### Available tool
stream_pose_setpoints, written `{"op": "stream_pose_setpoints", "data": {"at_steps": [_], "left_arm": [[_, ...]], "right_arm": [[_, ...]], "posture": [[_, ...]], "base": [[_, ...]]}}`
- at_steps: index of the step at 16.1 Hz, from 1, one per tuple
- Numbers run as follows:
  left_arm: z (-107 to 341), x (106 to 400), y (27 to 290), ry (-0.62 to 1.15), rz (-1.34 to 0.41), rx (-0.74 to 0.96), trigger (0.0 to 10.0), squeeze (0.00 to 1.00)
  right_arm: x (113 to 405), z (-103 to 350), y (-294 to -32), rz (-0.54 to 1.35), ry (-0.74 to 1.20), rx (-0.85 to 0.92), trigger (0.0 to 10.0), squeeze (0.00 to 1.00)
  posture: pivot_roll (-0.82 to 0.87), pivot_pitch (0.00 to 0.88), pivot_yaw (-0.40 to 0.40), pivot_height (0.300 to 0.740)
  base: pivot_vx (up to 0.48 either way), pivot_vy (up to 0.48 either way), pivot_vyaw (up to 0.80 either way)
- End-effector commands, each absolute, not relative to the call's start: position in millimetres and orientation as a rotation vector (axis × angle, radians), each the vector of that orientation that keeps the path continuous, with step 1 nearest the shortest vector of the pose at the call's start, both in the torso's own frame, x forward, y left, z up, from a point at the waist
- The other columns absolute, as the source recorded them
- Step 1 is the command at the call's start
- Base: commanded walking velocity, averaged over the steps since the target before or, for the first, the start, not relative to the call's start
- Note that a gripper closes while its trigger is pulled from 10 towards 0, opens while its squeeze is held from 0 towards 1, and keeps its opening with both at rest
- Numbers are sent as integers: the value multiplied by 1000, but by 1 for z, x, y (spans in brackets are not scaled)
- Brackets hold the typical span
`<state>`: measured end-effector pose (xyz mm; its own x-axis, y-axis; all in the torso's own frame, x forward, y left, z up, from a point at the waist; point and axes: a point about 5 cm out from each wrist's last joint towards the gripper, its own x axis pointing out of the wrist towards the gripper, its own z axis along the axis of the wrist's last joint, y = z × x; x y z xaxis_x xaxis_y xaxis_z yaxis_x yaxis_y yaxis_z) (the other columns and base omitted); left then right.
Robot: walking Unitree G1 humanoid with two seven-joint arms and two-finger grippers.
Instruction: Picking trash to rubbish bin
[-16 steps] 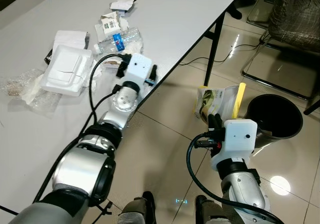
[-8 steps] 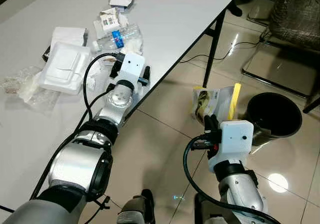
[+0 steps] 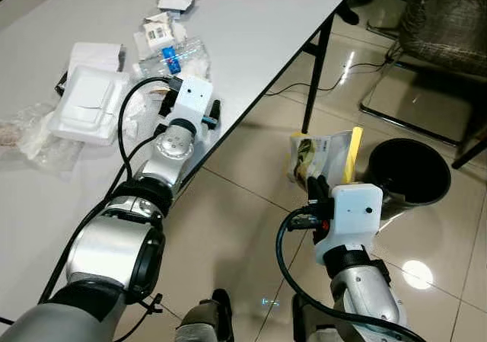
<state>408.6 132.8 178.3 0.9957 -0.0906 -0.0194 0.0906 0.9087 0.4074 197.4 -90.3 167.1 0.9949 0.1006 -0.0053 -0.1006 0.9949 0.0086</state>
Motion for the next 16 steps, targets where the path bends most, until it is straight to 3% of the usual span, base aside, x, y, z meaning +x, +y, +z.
{"op": "stream_pose_setpoints", "data": {"at_steps": [1,2,3,5,9,16], "left_arm": [[134,395,150,202,-91,463,9216,0],[133,395,150,205,-91,465,9216,0],[133,395,150,206,-92,466,3647,0],[125,392,155,241,-87,447,0,0],[121,390,159,274,-63,322,0,0],[118,389,161,287,-47,283,0,0]], "right_arm": [[194,169,-80,128,17,59,10000,0],[193,169,-80,128,17,59,10000,0],[193,169,-80,129,17,60,10000,0],[193,168,-80,131,23,64,10000,0],[192,167,-80,135,31,68,10000,0],[191,166,-80,143,40,71,10000,0]], "posture": [[-55,307,117,740],[-55,307,117,740],[-55,307,117,740],[-56,309,114,740],[-59,314,107,740],[-59,317,98,740]], "base": [[0,0,0],[0,0,0],[0,0,0],[0,0,0],[0,0,0],[0,0,0]]}}
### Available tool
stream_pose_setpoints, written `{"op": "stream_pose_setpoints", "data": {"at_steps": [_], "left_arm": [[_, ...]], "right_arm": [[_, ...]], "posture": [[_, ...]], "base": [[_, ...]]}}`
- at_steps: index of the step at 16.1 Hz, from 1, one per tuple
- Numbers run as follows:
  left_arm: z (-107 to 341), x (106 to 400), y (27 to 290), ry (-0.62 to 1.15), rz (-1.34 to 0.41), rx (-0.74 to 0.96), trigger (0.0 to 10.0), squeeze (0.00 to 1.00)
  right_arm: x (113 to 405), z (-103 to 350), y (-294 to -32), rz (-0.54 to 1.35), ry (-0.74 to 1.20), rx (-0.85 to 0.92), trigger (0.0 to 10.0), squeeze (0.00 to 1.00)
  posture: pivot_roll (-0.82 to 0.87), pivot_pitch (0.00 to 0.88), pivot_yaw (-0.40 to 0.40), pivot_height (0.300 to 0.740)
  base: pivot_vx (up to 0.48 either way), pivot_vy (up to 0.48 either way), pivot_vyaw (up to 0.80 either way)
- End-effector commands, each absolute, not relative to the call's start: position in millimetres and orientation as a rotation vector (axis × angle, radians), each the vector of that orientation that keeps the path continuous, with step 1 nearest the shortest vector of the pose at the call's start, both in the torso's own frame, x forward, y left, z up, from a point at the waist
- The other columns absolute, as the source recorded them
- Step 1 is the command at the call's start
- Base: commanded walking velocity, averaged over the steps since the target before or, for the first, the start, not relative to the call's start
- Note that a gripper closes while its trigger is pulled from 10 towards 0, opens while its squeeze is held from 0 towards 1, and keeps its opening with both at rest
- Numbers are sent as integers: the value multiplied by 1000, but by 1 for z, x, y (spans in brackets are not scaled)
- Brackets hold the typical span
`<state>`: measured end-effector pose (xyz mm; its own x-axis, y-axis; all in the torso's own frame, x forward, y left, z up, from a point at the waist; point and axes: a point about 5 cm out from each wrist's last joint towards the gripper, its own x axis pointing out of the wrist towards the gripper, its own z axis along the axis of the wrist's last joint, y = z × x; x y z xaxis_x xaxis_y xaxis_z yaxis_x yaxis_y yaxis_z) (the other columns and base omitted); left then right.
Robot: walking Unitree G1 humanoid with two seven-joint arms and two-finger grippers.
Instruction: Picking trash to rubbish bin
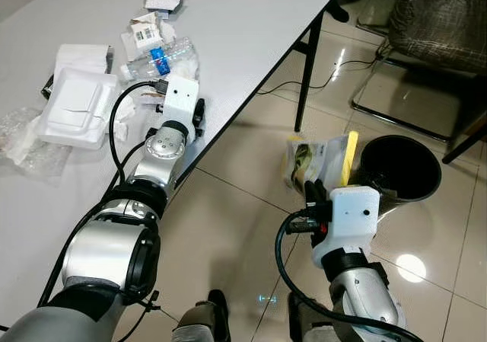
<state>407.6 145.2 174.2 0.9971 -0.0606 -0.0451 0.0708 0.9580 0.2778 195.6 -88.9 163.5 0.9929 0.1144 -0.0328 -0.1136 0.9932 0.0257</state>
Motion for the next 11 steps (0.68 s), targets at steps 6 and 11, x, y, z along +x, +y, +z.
{"op": "stream_pose_setpoints", "data": {"at_steps": [6,11], "left_arm": [[115,387,166,297,-34,258,0,0],[116,386,172,261,-11,256,0,0]], "right_arm": [[194,166,-80,147,40,65,10000,0],[197,166,-82,151,33,58,10000,0]], "posture": [[-53,313,89,740],[-38,298,82,740]], "base": [[0,0,0],[0,0,0]]}}
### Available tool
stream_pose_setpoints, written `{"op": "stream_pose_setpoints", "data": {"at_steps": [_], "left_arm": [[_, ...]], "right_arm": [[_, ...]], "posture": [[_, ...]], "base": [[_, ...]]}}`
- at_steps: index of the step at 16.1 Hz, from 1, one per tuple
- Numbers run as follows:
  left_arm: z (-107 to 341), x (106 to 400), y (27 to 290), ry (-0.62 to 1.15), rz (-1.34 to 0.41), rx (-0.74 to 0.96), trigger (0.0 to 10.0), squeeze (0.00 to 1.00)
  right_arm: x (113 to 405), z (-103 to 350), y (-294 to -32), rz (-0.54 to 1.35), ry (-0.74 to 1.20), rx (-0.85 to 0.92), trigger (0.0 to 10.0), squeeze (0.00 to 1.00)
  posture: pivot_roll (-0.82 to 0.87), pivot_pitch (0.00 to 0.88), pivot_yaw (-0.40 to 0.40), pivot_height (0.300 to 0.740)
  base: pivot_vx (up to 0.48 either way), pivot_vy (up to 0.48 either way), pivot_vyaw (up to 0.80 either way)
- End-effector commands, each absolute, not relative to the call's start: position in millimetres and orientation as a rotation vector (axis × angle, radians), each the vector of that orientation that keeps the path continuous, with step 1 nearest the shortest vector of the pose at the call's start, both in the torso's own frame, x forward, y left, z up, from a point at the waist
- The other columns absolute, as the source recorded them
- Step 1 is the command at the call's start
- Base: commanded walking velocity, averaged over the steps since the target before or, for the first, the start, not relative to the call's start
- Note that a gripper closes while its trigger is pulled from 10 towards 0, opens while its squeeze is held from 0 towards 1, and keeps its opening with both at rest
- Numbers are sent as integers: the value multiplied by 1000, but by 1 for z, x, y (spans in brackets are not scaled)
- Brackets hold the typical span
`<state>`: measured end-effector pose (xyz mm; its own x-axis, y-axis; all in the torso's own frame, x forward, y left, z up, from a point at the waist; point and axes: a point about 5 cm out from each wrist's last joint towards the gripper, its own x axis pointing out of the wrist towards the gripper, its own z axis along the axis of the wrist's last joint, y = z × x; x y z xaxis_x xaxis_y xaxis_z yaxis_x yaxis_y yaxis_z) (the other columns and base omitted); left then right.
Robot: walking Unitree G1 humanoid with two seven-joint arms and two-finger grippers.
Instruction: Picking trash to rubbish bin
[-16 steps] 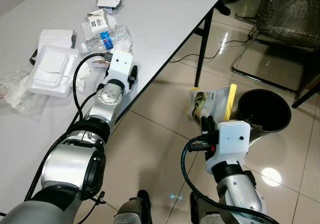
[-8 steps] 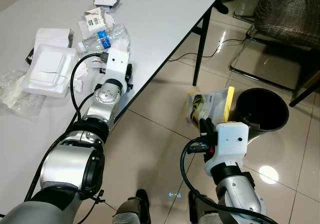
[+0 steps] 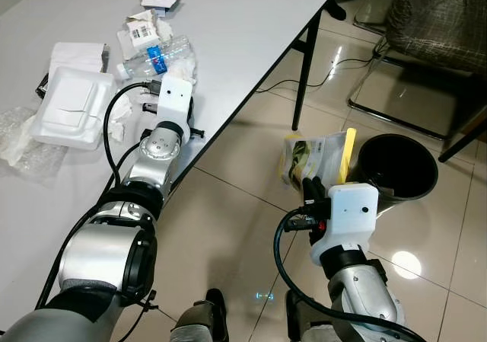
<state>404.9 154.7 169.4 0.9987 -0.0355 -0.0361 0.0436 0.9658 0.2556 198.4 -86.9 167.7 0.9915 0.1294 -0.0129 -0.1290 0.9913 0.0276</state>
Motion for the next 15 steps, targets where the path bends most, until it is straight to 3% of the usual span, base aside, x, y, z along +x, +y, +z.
{"op": "stream_pose_setpoints", "data": {"at_steps": [1,6,15], "left_arm": [[118,386,174,240,-1,257,0,0],[130,388,173,102,12,287,0,0],[142,378,158,-136,-121,308,0,0]], "right_arm": [[198,166,-83,153,31,55,10000,0],[204,167,-86,166,18,40,10000,0],[214,168,-90,199,2,15,10000,0]], "posture": [[-36,295,81,740],[-15,271,64,740],[41,233,33,740]], "base": [[0,0,0],[0,0,0],[0,0,0]]}}
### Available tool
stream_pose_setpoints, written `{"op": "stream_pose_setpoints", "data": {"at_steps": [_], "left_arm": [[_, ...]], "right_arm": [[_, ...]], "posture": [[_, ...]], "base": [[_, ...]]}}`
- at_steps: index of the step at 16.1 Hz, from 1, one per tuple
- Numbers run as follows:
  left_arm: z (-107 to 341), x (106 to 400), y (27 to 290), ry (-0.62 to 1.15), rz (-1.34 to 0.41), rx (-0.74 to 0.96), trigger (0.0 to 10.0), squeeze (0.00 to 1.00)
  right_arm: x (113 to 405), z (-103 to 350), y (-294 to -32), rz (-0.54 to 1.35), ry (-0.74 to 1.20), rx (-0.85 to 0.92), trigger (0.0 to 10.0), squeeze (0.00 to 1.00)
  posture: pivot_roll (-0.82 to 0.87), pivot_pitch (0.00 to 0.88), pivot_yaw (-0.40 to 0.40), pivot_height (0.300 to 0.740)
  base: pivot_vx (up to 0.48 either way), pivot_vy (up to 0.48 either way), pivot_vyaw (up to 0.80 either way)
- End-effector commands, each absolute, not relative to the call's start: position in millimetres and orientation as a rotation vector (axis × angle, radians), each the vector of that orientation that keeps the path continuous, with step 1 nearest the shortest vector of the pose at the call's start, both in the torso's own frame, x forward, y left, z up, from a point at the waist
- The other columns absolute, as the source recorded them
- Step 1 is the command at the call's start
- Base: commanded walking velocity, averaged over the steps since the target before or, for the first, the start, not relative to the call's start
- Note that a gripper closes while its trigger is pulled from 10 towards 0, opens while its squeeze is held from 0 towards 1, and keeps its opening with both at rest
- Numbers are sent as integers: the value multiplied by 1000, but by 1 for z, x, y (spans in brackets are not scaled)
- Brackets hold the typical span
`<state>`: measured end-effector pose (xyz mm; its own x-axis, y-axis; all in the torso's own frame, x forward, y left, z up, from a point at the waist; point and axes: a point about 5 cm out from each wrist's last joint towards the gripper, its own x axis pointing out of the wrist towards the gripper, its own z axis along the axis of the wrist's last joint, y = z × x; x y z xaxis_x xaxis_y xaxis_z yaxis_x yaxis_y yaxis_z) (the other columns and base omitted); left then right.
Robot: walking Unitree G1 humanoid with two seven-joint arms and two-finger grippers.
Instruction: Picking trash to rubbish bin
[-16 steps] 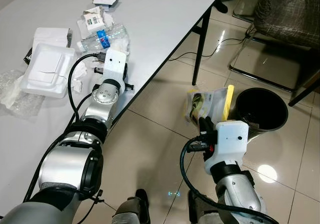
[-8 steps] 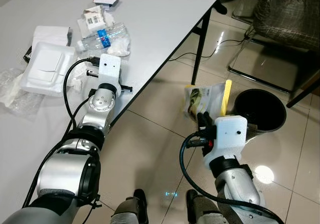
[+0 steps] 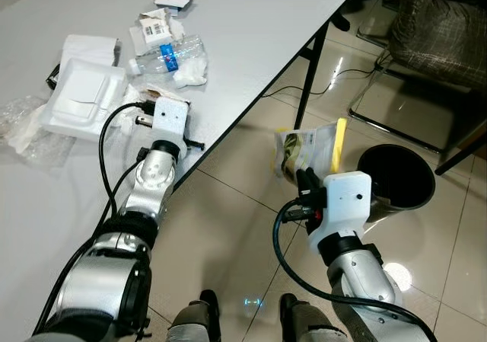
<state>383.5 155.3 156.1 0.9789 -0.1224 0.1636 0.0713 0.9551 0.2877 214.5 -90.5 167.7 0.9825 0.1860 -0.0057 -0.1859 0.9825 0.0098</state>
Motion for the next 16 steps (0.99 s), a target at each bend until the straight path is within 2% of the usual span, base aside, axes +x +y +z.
{"op": "stream_pose_setpoints", "data": {"at_steps": [1,5,8,10,12,13,14,15,16], "left_arm": [[147,377,155,-172,-150,311,0,0],[171,367,136,-344,-242,326,0,0],[184,362,133,-412,-254,343,0,0],[181,361,135,-387,-247,353,0,0],[171,361,135,-340,-261,365,7412,0],[162,360,134,-308,-267,393,10000,0],[155,361,134,-276,-254,381,10000,141],[151,363,133,-237,-260,356,10000,1000],[146,367,133,-185,-249,324,10000,1000]], "right_arm": [[216,167,-91,202,1,12,10000,0],[222,167,-94,211,-6,-2,10000,0],[226,165,-98,207,-9,-22,10000,0],[229,164,-100,204,-9,-28,10000,0],[230,164,-101,205,-10,-31,10000,0],[232,164,-102,202,-12,-35,10000,0],[232,164,-102,199,-11,-39,10000,0],[233,164,-102,199,-11,-40,10000,0],[233,163,-102,197,-11,-42,10000,0]], "posture": [[49,227,30,740],[73,205,18,740],[83,190,11,740],[89,177,5,740],[87,173,5,740],[88,171,4,740],[88,170,3,740],[83,170,3,740],[76,171,4,740]], "base": [[0,0,0],[0,0,0],[0,0,0],[0,0,0],[0,0,0],[0,0,0],[0,0,0],[0,0,0],[0,0,0]]}}
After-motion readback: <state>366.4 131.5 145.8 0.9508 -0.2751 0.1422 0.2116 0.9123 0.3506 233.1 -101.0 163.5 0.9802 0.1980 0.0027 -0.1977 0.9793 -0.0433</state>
